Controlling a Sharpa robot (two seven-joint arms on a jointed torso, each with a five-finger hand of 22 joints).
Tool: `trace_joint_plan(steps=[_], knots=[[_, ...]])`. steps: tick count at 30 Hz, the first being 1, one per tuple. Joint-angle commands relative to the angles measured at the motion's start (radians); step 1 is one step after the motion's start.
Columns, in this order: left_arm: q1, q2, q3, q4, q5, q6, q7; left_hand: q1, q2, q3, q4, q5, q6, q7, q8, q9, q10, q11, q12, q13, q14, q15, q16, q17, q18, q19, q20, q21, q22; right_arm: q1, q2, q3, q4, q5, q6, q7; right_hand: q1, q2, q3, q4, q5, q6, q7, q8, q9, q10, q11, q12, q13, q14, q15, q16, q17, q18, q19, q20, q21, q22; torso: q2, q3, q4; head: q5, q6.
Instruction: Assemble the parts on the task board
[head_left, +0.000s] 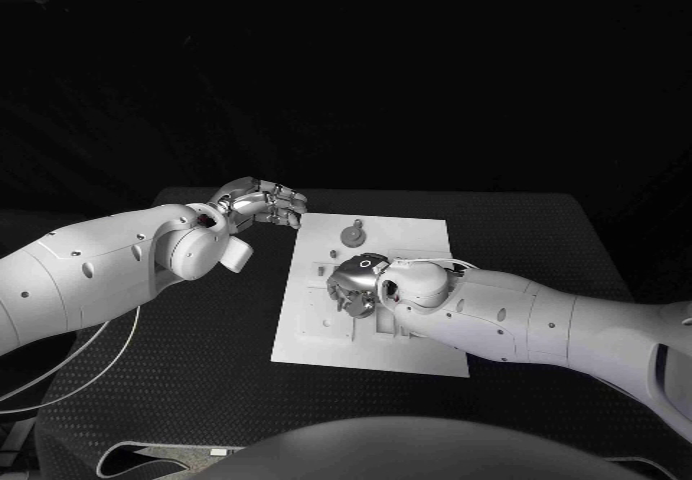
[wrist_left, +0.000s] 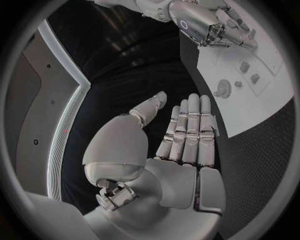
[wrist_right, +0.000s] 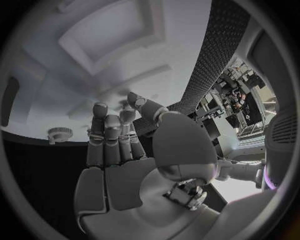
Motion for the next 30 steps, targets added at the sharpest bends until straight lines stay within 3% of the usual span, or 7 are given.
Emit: trace_joint_plan(steps=[1, 9, 20, 30], knots=[[0.001, 0.002, 0.001, 0.001, 0.006, 0.011, 0.006, -0.005, -0.002, 0.001, 0.0, 0.005, -0.006, -0.001, 0.004, -0.002, -0.005, 0.003, 0.006, -0.001, 0.006, 0.002, -0.006, 0.001, -0.007, 0.001, 0.003, 0.005, -0.002, -0.006, -0.002, -0.005, -0.004, -0.024, 0.023, 0.003, -0.013, -0.001, 0.001, 0.002, -0.001, 0.154, -0.011, 0.007, 0.007, -0.092, -0.025, 0.01, 0.0, 0.004, -0.013, 0.011, -0.005, 0.006, 0.004, -0.005, 0.008, 0.021, 0.0, 0.0, -0.0003, 0.0, 0.0], [0.001, 0.001, 0.001, 0.0, 0.006, 0.01, 0.005, -0.004, -0.002, 0.001, 0.0, 0.005, -0.007, -0.001, 0.004, -0.002, -0.005, 0.003, 0.007, -0.001, 0.006, 0.002, -0.006, 0.002, -0.007, 0.001, 0.003, 0.005, -0.002, -0.006, -0.009, -0.006, -0.005, -0.037, 0.002, -0.002, -0.032, 0.003, -0.001, 0.003, -0.001, 0.192, -0.029, 0.028, 0.042, -0.055, -0.044, 0.042, 0.004, 0.027, -0.032, 0.07, -0.006, 0.006, 0.055, -0.035, 0.053, 0.022, 0.0, 0.0001, 0.0001, 0.0, 0.0], [0.001, 0.002, 0.001, -0.001, 0.006, 0.013, 0.004, -0.004, -0.002, 0.001, -0.001, 0.005, -0.007, -0.001, 0.004, -0.002, -0.005, 0.003, 0.006, -0.002, 0.006, 0.002, -0.007, 0.003, -0.007, 0.001, 0.003, 0.005, -0.002, -0.006, -0.011, -0.006, -0.003, -0.045, -0.017, -0.009, -0.05, -0.001, -0.002, 0.006, -0.002, 0.205, -0.035, 0.035, 0.059, -0.039, -0.05, 0.052, 0.003, 0.036, -0.035, 0.083, -0.011, 0.006, 0.063, -0.042, 0.063, 0.021, 0.0, 0.0, 0.0001, -0.002, 0.0], [0.001, 0.003, 0.001, -0.002, 0.006, 0.012, 0.002, -0.003, -0.002, 0.002, -0.001, 0.005, -0.007, -0.001, 0.004, -0.002, -0.005, 0.003, 0.006, -0.002, 0.006, 0.002, -0.008, 0.004, -0.007, 0.001, 0.003, 0.005, -0.003, -0.006, -0.015, -0.006, -0.001, -0.052, 0.021, -0.009, -0.073, -0.005, -0.008, 0.011, -0.002, 0.212, -0.04, 0.04, 0.073, -0.028, -0.054, 0.056, 0.001, 0.044, -0.038, 0.092, -0.016, 0.006, 0.071, -0.046, 0.069, 0.02, 0.0, -0.0003, 0.0, -0.003, 0.0]])
